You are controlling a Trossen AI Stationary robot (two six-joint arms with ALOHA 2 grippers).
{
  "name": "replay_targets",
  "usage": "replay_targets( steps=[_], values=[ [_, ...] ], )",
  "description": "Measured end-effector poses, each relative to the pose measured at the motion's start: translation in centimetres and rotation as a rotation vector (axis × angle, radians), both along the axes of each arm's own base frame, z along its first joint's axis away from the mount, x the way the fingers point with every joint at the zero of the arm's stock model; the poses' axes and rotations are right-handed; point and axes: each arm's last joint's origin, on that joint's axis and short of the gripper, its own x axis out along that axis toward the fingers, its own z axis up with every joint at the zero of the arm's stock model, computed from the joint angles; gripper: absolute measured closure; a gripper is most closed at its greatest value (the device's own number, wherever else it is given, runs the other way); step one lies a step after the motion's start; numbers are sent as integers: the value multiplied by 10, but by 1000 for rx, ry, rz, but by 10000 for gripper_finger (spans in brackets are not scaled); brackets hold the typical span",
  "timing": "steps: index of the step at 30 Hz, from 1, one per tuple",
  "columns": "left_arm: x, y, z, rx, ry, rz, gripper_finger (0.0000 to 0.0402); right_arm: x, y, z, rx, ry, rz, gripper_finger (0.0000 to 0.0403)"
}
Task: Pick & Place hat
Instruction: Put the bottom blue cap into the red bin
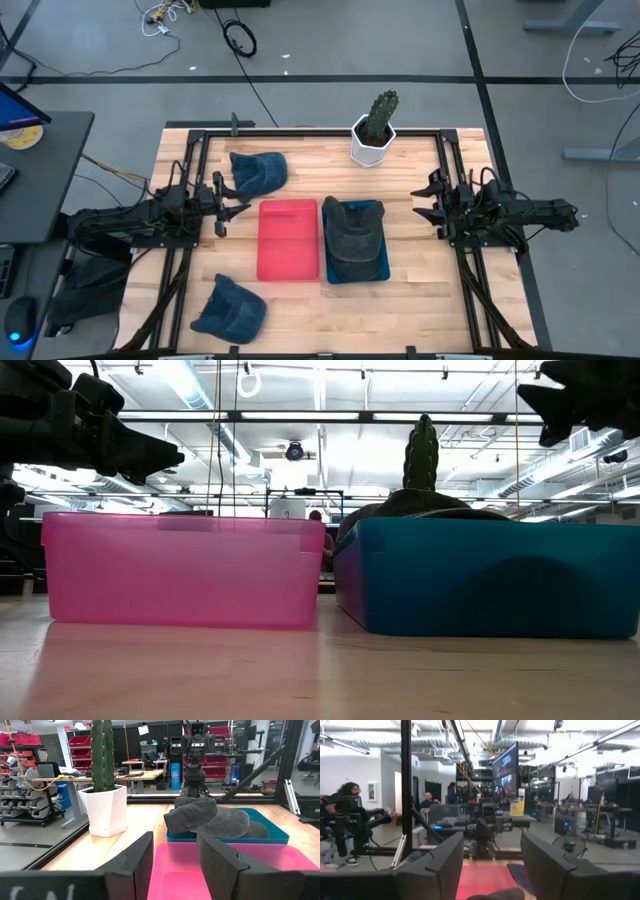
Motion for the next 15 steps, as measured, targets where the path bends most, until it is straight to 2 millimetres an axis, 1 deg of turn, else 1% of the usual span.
replay_targets(
  steps=[4,9,15],
  values=[
    [0,0,0,0,0,0,246,4,0,-11,-25,-20,-7,202],
    [0,0,0,0,0,0,246,6,-1,-19,-35,6,-36,202],
    [0,0,0,0,0,0,246,8,-3,-28,-33,101,-126,202]
  ],
)
